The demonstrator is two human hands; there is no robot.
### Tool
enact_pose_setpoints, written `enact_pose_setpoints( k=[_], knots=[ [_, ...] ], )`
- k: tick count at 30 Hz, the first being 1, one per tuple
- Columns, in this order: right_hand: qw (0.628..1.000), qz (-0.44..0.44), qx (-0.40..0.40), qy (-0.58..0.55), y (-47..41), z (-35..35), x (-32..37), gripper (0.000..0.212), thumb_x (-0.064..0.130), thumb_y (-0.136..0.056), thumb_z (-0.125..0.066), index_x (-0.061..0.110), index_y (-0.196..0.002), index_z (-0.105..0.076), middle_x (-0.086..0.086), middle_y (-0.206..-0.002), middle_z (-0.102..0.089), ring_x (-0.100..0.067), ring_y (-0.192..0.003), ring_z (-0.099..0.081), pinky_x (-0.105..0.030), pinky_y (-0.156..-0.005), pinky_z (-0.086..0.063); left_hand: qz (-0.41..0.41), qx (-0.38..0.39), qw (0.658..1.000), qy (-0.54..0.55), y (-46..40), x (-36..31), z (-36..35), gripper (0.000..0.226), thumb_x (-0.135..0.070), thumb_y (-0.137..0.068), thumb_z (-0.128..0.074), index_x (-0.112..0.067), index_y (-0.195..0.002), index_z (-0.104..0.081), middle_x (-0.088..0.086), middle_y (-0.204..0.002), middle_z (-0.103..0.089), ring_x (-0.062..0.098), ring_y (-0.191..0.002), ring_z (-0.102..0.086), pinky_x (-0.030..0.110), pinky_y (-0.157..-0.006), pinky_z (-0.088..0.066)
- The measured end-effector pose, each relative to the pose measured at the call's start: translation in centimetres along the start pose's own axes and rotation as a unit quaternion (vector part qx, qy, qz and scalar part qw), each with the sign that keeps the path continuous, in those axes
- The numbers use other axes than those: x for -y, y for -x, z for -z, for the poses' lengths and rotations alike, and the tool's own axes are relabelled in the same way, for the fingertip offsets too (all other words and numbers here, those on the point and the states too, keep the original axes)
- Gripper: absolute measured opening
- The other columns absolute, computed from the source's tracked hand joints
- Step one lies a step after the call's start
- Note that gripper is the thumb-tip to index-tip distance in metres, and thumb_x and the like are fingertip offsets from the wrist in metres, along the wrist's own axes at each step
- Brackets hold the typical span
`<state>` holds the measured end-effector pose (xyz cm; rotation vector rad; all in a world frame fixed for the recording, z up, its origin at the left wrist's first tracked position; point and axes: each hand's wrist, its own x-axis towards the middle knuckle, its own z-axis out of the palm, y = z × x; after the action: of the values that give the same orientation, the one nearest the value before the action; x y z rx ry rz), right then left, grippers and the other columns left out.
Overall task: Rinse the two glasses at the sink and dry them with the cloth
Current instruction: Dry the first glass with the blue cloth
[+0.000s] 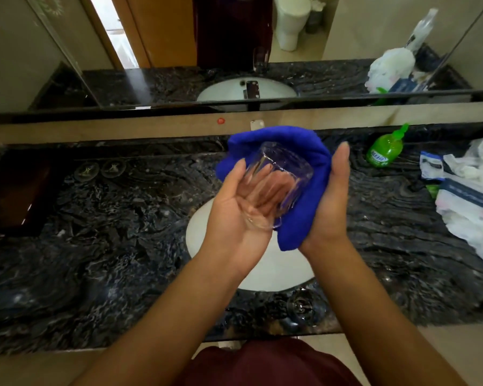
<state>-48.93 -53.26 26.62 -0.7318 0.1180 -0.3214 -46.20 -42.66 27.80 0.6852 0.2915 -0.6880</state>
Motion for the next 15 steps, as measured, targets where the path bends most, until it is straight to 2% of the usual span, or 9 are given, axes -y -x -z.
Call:
enact_pose_setpoints(
  k=[2, 3, 5, 6, 9, 12, 13, 15],
  knots=[
    [0.991, -0.053, -0.11, -0.055, 0.4, 0.0, -1.1, 0.074, 0.063, -0.098, -0.042, 0.002, -0.133, -0.064, -0.022, -0.135, -0.066, -0.035, -0.127, -0.063, -0.048, -0.113, -0.047, -0.003, -0.028, 0.999, 0.026, -0.3, 0.1, -0.1, 0.039, -0.036, -0.101, -0.06, -0.01, -0.08, -0.08, 0.009, -0.083, -0.078, 0.02, -0.073, -0.077, 0.037, -0.089, -0.057],
    [0.987, -0.065, -0.144, -0.043, 0.8, 0.0, -1.5, 0.068, 0.059, -0.101, -0.043, 0.003, -0.13, -0.067, -0.02, -0.132, -0.069, -0.032, -0.124, -0.066, -0.046, -0.11, -0.05, -0.009, -0.041, 0.999, 0.033, -0.6, 0.1, -0.1, 0.04, -0.036, -0.101, -0.06, -0.009, -0.081, -0.08, 0.009, -0.083, -0.079, 0.02, -0.073, -0.078, 0.037, -0.092, -0.057],
    [0.981, -0.063, -0.182, 0.021, 1.6, -0.6, -2.1, 0.045, 0.044, -0.107, -0.044, 0.012, -0.116, -0.075, -0.01, -0.114, -0.078, -0.022, -0.106, -0.075, -0.04, -0.096, -0.056, -0.029, -0.056, 0.997, 0.04, -1.0, 0.3, 0.1, 0.043, -0.039, -0.102, -0.058, -0.01, -0.081, -0.081, 0.008, -0.082, -0.079, 0.019, -0.075, -0.078, 0.037, -0.095, -0.059],
    [0.977, -0.048, -0.194, 0.079, 2.1, -1.1, -2.4, 0.037, 0.038, -0.108, -0.045, 0.016, -0.118, -0.073, -0.005, -0.111, -0.079, -0.018, -0.104, -0.075, -0.038, -0.095, -0.057, -0.036, -0.061, 0.997, 0.027, -1.1, 0.4, 0.1, 0.044, -0.041, -0.102, -0.057, -0.01, -0.083, -0.081, 0.008, -0.082, -0.079, 0.019, -0.077, -0.078, 0.036, -0.092, -0.061],
    [0.934, 0.052, -0.184, 0.303, 3.3, -1.6, -3.0, 0.034, 0.034, -0.109, -0.046, 0.034, -0.142, -0.056, 0.006, -0.129, -0.072, -0.01, -0.118, -0.068, -0.036, -0.103, -0.055, -0.067, -0.085, 0.993, -0.044, -0.8, 0.9, 0.0, 0.045, -0.045, -0.104, -0.051, -0.01, -0.096, -0.077, 0.008, -0.089, -0.08, 0.018, -0.083, -0.078, 0.031, -0.079, -0.064],
    [0.88, 0.164, -0.141, 0.424, 3.7, -1.4, -3.1, 0.043, 0.03, -0.107, -0.052, 0.047, -0.146, -0.043, 0.006, -0.153, -0.054, -0.005, -0.139, -0.052, -0.035, -0.114, -0.047, -0.126, -0.093, 0.978, -0.141, -0.2, 1.5, 0.2, 0.049, -0.047, -0.105, -0.048, -0.014, -0.091, -0.081, 0.009, -0.096, -0.081, 0.02, -0.092, -0.078, 0.034, -0.083, -0.061],
    [0.86, 0.193, -0.119, 0.457, 3.7, -1.4, -3.0, 0.045, 0.027, -0.106, -0.055, 0.044, -0.147, -0.044, 0.004, -0.157, -0.048, -0.004, -0.144, -0.045, -0.031, -0.117, -0.042, -0.144, -0.089, 0.971, -0.171, 0.2, 1.6, 0.2, 0.048, -0.048, -0.105, -0.049, -0.012, -0.095, -0.081, 0.01, -0.098, -0.08, 0.022, -0.095, -0.077, 0.036, -0.086, -0.06],
    [0.811, 0.234, -0.09, 0.529, 3.5, -1.6, -2.6, 0.046, 0.02, -0.103, -0.06, 0.03, -0.147, -0.052, -0.001, -0.16, -0.042, 0.0, -0.147, -0.036, -0.022, -0.118, -0.035, -0.178, -0.087, 0.956, -0.218, 0.7, 1.9, 0.1, 0.044, -0.045, -0.104, -0.051, -0.011, -0.1, -0.079, 0.01, -0.095, -0.08, 0.021, -0.091, -0.076, 0.033, -0.08, -0.06]
  ],
)
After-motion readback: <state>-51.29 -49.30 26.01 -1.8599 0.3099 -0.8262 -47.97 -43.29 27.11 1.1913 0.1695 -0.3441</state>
